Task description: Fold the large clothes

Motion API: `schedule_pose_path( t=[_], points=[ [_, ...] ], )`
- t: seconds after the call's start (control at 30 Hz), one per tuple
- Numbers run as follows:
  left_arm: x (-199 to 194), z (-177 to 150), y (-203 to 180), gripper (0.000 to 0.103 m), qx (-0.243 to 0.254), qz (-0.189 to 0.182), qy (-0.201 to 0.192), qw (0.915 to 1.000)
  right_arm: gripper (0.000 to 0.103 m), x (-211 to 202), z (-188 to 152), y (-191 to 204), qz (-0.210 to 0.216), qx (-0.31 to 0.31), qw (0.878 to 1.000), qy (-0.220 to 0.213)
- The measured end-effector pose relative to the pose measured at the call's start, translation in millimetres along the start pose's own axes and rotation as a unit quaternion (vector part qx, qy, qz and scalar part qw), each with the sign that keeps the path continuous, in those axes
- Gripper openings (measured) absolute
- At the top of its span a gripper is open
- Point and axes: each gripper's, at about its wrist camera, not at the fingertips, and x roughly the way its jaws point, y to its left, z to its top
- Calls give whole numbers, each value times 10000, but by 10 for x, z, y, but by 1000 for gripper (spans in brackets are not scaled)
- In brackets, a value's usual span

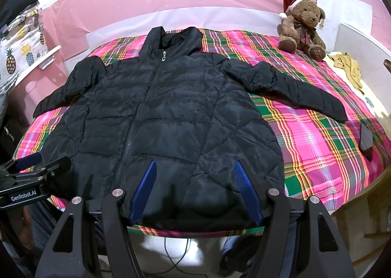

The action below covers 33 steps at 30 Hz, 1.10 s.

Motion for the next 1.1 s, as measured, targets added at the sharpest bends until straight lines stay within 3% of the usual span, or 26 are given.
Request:
schedule_pose_path(
  t=[1.1],
  points=[
    [151,23,85,103,-92,-8,170,9998,66,131,11,99,20,-114,9999,115]
  ],
)
